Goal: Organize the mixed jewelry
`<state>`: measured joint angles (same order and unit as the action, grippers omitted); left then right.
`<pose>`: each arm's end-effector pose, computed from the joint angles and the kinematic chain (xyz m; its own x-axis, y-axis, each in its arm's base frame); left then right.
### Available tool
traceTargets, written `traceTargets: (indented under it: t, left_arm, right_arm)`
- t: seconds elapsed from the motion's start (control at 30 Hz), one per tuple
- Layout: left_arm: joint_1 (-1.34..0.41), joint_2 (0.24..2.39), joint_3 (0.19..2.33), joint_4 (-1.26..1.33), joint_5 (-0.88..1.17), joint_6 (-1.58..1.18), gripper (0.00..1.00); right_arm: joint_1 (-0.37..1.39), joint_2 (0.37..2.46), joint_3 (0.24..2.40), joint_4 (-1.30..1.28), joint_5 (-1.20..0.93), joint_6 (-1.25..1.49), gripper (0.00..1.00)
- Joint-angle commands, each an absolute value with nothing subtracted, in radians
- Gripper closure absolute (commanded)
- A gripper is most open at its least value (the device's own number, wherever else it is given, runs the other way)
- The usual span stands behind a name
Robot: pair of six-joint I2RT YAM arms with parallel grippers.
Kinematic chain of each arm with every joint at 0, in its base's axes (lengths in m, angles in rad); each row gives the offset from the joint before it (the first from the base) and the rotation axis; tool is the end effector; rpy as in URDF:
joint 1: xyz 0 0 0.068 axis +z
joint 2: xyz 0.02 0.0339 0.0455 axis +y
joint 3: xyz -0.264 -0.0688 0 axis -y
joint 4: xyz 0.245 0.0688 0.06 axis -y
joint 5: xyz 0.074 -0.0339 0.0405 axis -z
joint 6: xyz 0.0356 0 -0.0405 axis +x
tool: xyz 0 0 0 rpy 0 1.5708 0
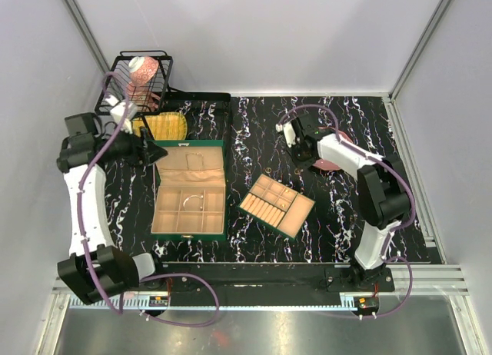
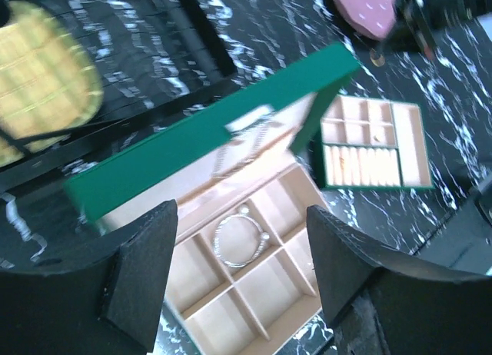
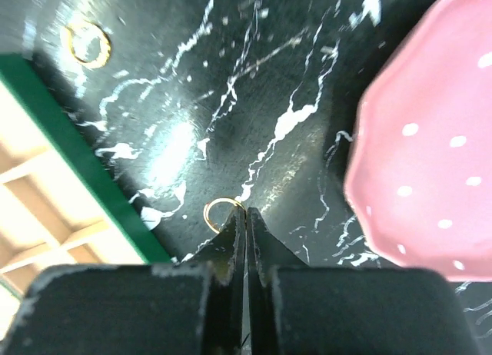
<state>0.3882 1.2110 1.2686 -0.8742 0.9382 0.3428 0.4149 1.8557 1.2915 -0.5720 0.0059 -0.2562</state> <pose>0.2268 0.0617 0.3653 -0.5388 -0.0056 -0.8424 0.4974 0.8050 -0.3234 0.3474 0.1528 0.1871 -0.7014 -0.5858 -0.4059 -0.5981 0.7936 -0.1119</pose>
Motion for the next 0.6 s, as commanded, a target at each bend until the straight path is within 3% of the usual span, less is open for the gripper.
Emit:
traceTargets:
  t: [0.0,0.17,0.43,0.57]
  left_arm:
    - [0.186,1.146,1.312,-0.865,0.934,0.347,0.30]
    - [-0.088,1.123,1.310,-0.764,0.848,0.235,0.30]
    - [-0.435,1.192,1.332,-0.637,0.686,0.273,0.32]
    - [-0.618,1.155,1.234,-0.508,0.412,0.408,0.33]
  right_arm:
    - [0.407,1.723,1.433,-0.640,-0.058,-0.239,1.00]
    - [0.407,1.683,1.574,-0.739,-0.132,-0.227,1.00]
    - [0.407,1.680,1.753,-0.908,-0.452,-0.196,1.00]
    - [0.407,1.692,1.798,-0.982,-0.566,-0.199,1.00]
